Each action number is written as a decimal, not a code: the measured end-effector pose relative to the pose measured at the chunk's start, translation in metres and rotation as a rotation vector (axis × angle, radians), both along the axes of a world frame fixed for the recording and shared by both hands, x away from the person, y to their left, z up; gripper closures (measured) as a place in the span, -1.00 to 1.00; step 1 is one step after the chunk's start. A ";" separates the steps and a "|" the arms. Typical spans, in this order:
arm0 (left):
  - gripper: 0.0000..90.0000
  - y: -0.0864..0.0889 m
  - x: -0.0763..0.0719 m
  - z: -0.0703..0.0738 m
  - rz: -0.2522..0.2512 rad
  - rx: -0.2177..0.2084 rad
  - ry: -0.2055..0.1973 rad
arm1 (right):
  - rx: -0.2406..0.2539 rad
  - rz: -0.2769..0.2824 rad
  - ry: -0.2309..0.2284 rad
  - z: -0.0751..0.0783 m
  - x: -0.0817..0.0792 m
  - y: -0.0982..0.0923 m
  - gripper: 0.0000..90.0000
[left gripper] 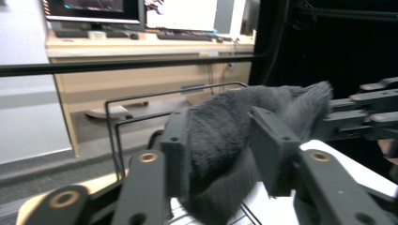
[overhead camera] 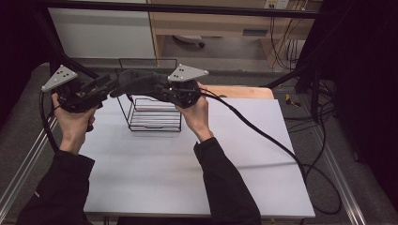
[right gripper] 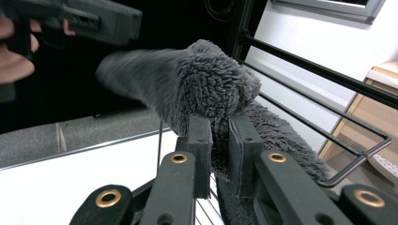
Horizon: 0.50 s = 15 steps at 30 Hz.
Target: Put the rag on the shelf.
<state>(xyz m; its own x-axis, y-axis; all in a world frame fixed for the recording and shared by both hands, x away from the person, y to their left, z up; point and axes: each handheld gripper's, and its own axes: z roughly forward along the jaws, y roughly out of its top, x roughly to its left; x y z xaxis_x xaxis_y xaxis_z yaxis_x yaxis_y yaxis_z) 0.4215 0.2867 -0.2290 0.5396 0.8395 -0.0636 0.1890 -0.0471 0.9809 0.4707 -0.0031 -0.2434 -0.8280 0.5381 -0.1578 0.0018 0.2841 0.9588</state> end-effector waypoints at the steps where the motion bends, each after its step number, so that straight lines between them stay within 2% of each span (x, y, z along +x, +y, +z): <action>1: 0.45 -0.003 0.000 -0.002 -0.001 0.017 0.023 | -0.005 0.000 0.003 -0.001 0.000 0.000 0.80; 4: 0.61 -0.009 0.004 -0.016 0.004 0.057 0.082 | -0.016 0.001 0.002 -0.002 -0.002 0.001 0.78; 6: 0.67 -0.011 0.008 -0.027 -0.001 0.059 0.125 | -0.023 0.012 0.012 -0.003 -0.004 0.001 0.69; 8: 0.74 -0.012 0.012 -0.035 -0.002 0.068 0.147 | -0.028 0.022 0.025 -0.002 -0.006 0.001 0.55; 13: 0.72 -0.014 0.013 -0.041 0.001 0.105 0.155 | -0.019 0.034 0.055 0.001 -0.011 -0.002 0.27; 15: 0.72 -0.012 0.011 -0.039 0.005 0.118 0.154 | 0.005 0.040 0.065 0.004 -0.014 -0.003 0.20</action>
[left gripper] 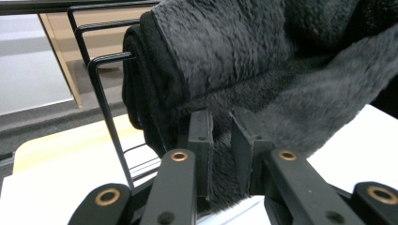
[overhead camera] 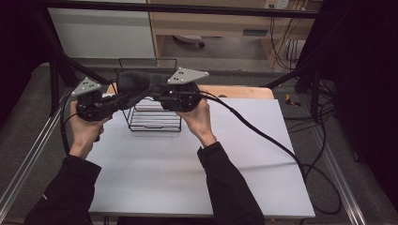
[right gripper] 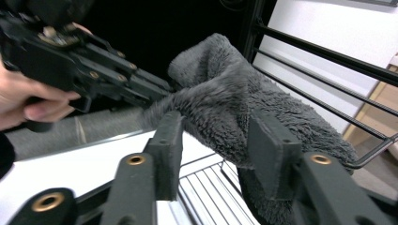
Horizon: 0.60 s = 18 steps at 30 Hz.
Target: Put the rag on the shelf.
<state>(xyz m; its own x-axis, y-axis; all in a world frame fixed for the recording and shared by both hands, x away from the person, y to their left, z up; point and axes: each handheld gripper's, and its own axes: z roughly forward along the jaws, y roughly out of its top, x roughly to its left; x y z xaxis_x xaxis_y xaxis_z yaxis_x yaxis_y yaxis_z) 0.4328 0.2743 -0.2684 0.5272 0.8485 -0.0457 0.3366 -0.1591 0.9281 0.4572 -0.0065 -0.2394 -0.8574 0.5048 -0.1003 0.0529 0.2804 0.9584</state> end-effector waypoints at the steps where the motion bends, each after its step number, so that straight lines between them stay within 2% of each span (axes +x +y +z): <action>1: 0.71 0.002 -0.001 0.001 0.003 0.003 -0.002 | 0.011 0.007 -0.001 0.002 -0.001 -0.001 0.14; 4: 0.68 0.009 -0.004 0.008 0.019 -0.002 -0.011 | 0.058 0.016 0.016 0.008 -0.003 -0.005 0.14; 6: 0.68 0.014 -0.005 0.014 0.032 -0.001 -0.024 | 0.068 0.008 0.049 0.010 -0.002 -0.005 0.25; 9: 0.59 0.017 -0.005 0.028 0.049 -0.018 -0.048 | 0.046 -0.003 0.096 0.003 0.002 0.000 0.30; 12: 0.41 0.015 0.000 0.040 0.049 -0.029 -0.069 | 0.019 0.001 0.104 -0.007 0.003 0.007 0.30; 15: 0.27 0.009 0.012 0.048 0.050 -0.021 -0.056 | 0.006 -0.004 0.094 -0.014 0.001 0.013 0.26; 18: 0.25 0.004 0.026 0.048 0.058 -0.002 -0.021 | 0.010 -0.012 0.094 -0.016 0.000 0.016 0.33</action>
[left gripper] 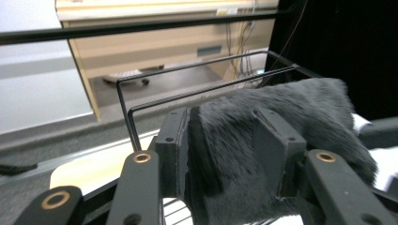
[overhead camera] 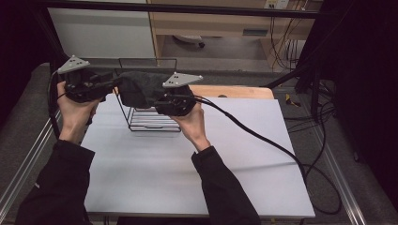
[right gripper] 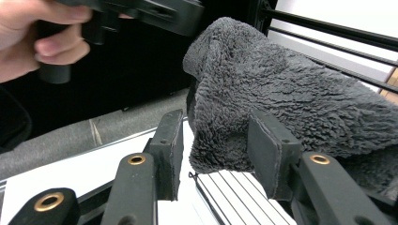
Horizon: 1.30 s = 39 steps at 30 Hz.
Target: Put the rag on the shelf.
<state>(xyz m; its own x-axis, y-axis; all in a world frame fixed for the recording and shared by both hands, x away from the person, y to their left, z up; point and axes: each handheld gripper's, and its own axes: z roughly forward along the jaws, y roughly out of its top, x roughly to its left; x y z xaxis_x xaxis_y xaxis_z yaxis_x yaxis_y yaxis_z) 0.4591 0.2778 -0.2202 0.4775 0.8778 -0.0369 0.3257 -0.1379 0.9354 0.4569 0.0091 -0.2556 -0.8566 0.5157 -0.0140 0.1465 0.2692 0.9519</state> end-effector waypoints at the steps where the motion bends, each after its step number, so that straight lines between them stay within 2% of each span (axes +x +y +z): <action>1: 0.28 -0.001 0.004 -0.001 -0.002 -0.001 0.009 | -0.003 -0.009 0.001 0.000 0.000 0.000 0.47; 4: 0.43 -0.003 0.009 -0.005 0.007 -0.004 -0.001 | -0.011 -0.014 0.012 -0.002 0.000 0.000 0.80; 7: 0.62 -0.003 0.008 -0.006 0.028 -0.006 -0.008 | -0.027 -0.013 0.019 -0.004 0.000 0.002 1.00; 9: 0.75 -0.002 0.006 -0.007 0.033 0.007 -0.014 | -0.041 -0.020 0.024 -0.007 0.000 0.003 1.00; 14: 0.88 -0.002 -0.002 -0.011 0.021 0.021 -0.034 | -0.063 -0.026 0.028 -0.013 0.000 0.005 1.00; 21: 0.88 -0.001 -0.023 -0.028 -0.034 0.024 -0.049 | -0.045 -0.051 0.075 -0.026 0.005 -0.011 1.00; 25: 0.86 -0.005 -0.034 -0.040 -0.062 0.052 -0.062 | -0.046 -0.068 0.095 -0.033 0.007 -0.020 0.97; 28: 0.81 -0.006 -0.036 -0.042 -0.052 0.073 -0.075 | -0.028 -0.069 0.095 -0.034 0.007 -0.024 0.84; 33: 0.86 -0.007 -0.032 -0.044 -0.034 0.094 -0.039 | 0.002 -0.088 0.055 -0.032 0.005 -0.027 0.52; 35: 0.88 -0.009 -0.029 -0.046 -0.034 0.102 -0.021 | 0.018 -0.099 0.056 -0.032 0.006 -0.027 0.51; 37: 0.90 -0.013 -0.025 -0.048 -0.026 0.130 -0.011 | 0.025 -0.102 0.069 -0.034 0.008 -0.025 0.55; 39: 0.90 -0.015 -0.022 -0.053 -0.027 0.139 0.006 | 0.016 -0.102 0.072 -0.038 0.010 -0.022 0.60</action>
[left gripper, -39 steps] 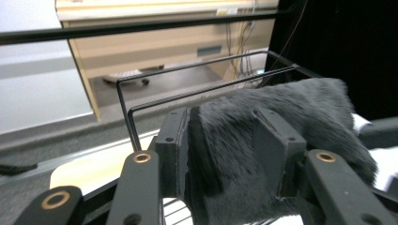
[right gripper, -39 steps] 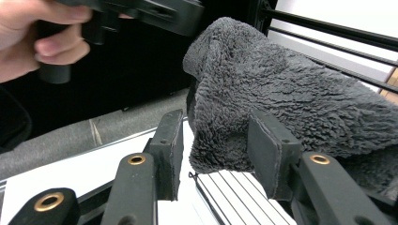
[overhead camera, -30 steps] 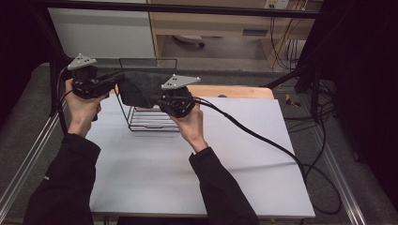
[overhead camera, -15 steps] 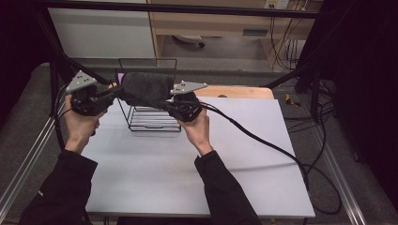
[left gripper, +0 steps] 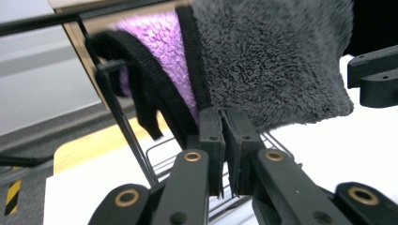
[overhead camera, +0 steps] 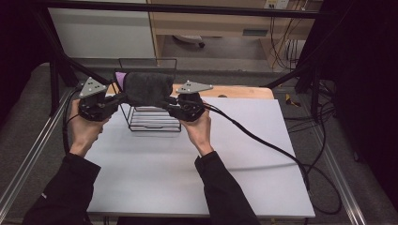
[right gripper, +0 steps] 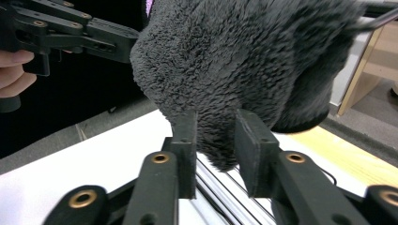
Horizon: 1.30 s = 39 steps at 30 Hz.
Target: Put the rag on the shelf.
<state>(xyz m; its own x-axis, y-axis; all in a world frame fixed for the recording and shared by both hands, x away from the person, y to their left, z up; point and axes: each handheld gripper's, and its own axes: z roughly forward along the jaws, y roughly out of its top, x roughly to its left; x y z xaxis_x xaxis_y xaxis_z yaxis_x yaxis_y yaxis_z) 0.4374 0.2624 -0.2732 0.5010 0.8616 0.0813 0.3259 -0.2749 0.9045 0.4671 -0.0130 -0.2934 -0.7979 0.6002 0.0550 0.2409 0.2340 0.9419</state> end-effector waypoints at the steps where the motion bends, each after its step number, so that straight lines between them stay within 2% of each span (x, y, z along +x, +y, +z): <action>1: 0.90 -0.001 0.002 -0.003 0.000 0.003 0.006 | -0.012 -0.007 -0.002 -0.002 0.001 0.001 0.62; 6: 0.90 -0.001 0.004 -0.013 -0.013 -0.011 0.035 | -0.024 -0.018 0.004 -0.008 0.004 -0.001 0.63; 10: 0.82 0.003 0.003 -0.010 -0.010 -0.052 0.026 | -0.018 -0.024 -0.010 -0.007 0.002 -0.006 0.54; 12: 0.66 0.007 0.000 -0.004 -0.018 -0.088 0.007 | -0.006 -0.025 -0.022 -0.004 0.001 -0.010 0.43; 15: 0.42 0.013 -0.007 0.008 -0.024 -0.119 -0.003 | -0.002 -0.028 -0.059 0.000 -0.003 -0.015 0.19; 18: 0.13 0.015 -0.012 0.014 -0.026 -0.103 -0.002 | 0.008 -0.024 -0.070 0.003 -0.005 -0.020 -0.13; 21: -0.15 0.014 -0.016 0.010 -0.035 -0.077 0.020 | 0.006 -0.020 -0.049 0.006 -0.008 -0.028 -0.40; 25: -0.35 0.015 -0.021 -0.007 -0.052 -0.070 0.058 | -0.002 -0.004 -0.015 0.006 -0.014 -0.042 -0.65; 29: -0.48 0.016 -0.025 -0.032 -0.076 -0.047 0.098 | -0.009 0.002 0.009 -0.002 -0.021 -0.065 -0.81; 34: -0.58 0.016 -0.033 -0.067 -0.109 -0.037 0.142 | -0.004 -0.019 0.068 -0.022 -0.030 -0.102 -0.90; 37: -0.62 0.017 -0.038 -0.088 -0.127 -0.032 0.164 | 0.018 -0.032 0.110 -0.039 -0.035 -0.125 -0.93; 39: -0.63 0.019 -0.041 -0.100 -0.128 -0.024 0.179 | 0.013 -0.042 0.132 -0.051 -0.040 -0.140 -0.94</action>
<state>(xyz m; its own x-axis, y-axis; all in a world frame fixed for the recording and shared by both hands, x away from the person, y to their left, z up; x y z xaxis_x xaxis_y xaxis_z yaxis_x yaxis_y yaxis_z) 0.3968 0.2810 -0.3734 0.6112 0.7906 -0.0379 0.4453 -0.3039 0.8422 0.4273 -0.1528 -0.3443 -0.7576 0.6312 0.1662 0.3725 0.2091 0.9042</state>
